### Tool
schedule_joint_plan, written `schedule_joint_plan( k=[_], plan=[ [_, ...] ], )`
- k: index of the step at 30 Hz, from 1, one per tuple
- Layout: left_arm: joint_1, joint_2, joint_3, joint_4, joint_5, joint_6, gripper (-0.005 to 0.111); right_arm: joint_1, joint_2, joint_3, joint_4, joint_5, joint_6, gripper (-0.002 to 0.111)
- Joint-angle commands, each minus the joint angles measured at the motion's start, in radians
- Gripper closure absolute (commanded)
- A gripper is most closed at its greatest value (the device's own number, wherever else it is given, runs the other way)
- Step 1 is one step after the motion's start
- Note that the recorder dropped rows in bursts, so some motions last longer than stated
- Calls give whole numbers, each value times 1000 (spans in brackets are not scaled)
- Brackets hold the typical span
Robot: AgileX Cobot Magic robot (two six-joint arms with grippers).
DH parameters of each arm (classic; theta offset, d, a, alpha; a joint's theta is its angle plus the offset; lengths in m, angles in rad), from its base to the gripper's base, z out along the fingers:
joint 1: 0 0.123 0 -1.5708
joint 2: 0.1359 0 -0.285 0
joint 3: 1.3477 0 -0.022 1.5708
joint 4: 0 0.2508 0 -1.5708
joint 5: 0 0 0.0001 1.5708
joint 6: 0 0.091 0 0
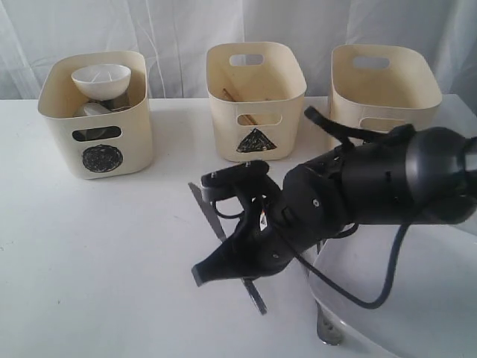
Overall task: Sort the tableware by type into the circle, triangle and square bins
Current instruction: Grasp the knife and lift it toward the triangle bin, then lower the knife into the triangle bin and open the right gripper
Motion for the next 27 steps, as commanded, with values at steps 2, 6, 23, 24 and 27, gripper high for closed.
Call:
schedule_joint_plan(
  k=[2,6,23,24,27],
  plan=[
    [1,-5,4,-12,-1,0,64,-10,-80,10,-3,-128,23,108],
    [1,-5,4,-12,-1,0,64,-29,-119,10,-12,-231,23,108],
    [1,-5,4,-12,-1,0,64,-301,-46,-205,-13,-506,-61,108],
    [1,-5,4,-12,-1,0,64,-310,-30,-226,-13,-515,-64,108],
    [1,-5,4,-12,-1,0,64,-330,21,-289,-13,-527,-68,108]
  ],
)
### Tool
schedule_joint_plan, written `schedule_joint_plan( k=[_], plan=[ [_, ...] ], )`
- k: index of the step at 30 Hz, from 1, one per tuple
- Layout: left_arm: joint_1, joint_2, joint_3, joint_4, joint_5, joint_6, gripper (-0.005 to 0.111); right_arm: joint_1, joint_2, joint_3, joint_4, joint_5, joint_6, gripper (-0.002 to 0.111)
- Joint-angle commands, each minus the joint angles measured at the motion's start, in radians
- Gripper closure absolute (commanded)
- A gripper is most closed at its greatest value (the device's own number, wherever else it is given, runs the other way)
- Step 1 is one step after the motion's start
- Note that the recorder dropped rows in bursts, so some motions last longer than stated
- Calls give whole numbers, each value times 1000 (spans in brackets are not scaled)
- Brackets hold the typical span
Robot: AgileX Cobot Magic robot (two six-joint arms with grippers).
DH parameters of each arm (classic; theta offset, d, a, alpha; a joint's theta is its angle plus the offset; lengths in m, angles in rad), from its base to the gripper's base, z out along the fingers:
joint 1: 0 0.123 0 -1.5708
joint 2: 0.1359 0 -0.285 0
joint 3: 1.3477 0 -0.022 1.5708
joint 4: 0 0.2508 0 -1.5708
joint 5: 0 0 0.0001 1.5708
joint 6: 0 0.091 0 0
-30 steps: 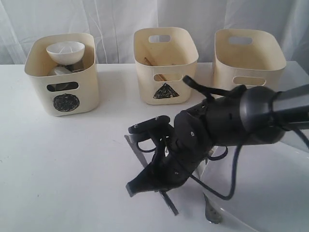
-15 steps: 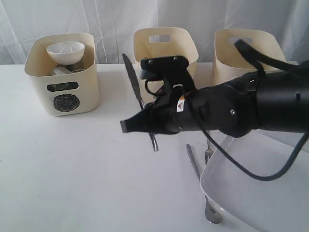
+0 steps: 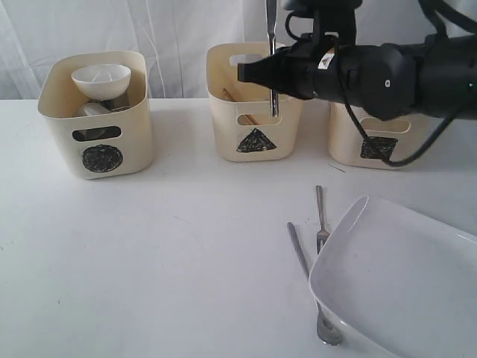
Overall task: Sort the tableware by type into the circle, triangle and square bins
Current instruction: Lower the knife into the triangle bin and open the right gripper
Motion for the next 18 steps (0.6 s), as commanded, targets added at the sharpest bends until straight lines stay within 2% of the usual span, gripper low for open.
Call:
schedule_joint_plan(
  k=[1,18],
  plan=[
    [1,-5,4,-12,-1,0,64,-34,72,-91,-7,-38,-18,108],
    [1,-5,4,-12,-1,0,64,-51,405,-473,-7,15,-123,108]
  ],
)
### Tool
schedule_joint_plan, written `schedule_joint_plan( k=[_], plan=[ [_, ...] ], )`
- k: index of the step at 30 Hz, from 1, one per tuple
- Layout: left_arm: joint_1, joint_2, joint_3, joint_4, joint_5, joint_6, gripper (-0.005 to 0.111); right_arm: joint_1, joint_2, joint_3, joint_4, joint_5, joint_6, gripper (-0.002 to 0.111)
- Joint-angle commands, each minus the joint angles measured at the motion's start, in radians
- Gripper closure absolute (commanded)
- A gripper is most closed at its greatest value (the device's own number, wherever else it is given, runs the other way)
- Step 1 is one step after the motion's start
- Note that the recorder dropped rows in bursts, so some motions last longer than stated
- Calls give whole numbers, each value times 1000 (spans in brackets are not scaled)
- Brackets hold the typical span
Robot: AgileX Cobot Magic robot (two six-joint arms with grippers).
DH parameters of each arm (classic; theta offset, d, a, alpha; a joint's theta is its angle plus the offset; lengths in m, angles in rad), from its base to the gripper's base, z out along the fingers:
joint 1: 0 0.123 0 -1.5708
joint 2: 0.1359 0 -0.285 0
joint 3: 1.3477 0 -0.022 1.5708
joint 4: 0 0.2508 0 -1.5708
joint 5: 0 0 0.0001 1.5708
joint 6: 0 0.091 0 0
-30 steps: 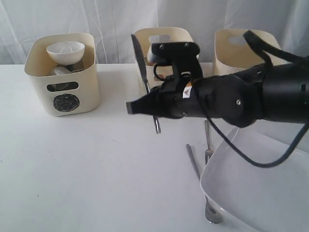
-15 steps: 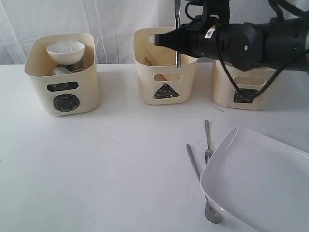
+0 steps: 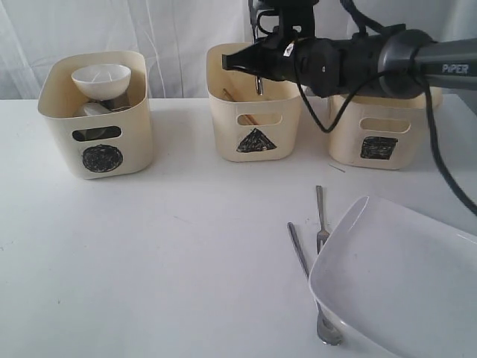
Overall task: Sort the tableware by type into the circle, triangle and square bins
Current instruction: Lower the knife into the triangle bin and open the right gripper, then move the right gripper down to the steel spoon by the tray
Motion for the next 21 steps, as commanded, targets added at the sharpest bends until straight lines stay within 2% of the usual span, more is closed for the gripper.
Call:
schedule_joint_plan(
  k=[1,3,6,8,14,21],
  plan=[
    [1,-5,4,-12,-1,0,64,-11,62,-107,-7,40,-24,108],
    [1,-5,4,-12,-1,0,64,-12,76,-132,-7,65,-24,104],
    [1,-5,4,-12,-1,0,64,-12,86,-144,-7,111,-24,80],
    [1,-5,4,-12,-1,0,64,-12,72,-144,-9,167,-32,75],
    [1,-5,4,-12,-1,0,64,-12,-49,-120,-14,406,-46,75],
    [1,-5,4,-12,-1,0,64,-3,-261,130,-47,740,-40,75]
  ],
)
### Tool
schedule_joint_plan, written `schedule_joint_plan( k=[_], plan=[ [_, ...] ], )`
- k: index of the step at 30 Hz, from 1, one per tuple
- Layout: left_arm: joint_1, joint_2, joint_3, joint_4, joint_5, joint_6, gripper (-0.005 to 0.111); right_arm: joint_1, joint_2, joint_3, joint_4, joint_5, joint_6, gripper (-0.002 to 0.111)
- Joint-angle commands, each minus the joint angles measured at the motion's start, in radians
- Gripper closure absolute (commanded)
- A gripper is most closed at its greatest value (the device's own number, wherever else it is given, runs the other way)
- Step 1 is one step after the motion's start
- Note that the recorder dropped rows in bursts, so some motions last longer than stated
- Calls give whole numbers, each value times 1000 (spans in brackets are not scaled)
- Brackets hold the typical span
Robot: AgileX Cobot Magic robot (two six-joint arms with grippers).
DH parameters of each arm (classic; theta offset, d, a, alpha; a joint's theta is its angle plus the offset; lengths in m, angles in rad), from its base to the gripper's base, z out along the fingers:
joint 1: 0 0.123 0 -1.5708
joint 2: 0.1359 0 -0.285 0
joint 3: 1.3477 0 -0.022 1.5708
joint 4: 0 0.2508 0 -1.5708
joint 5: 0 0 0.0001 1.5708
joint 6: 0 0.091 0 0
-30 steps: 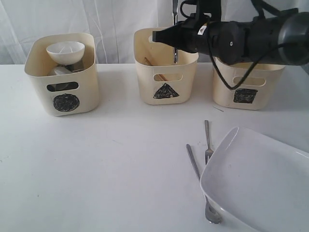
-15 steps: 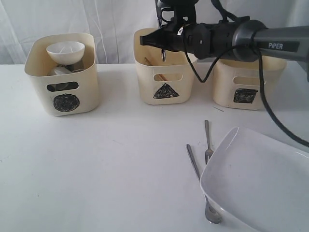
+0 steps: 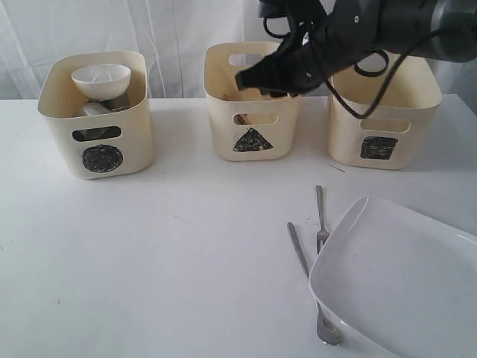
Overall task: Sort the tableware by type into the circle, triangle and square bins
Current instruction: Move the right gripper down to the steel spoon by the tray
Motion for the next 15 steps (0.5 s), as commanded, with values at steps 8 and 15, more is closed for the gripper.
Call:
schedule_joint_plan(
  k=[8,15],
  plan=[
    [1,-5,4,-12,-1,0,64,77,-100,205,-31,344,-4,74],
    [1,-5,4,-12,-1,0,64,97,-80,274,-45,307,60,63]
  ],
)
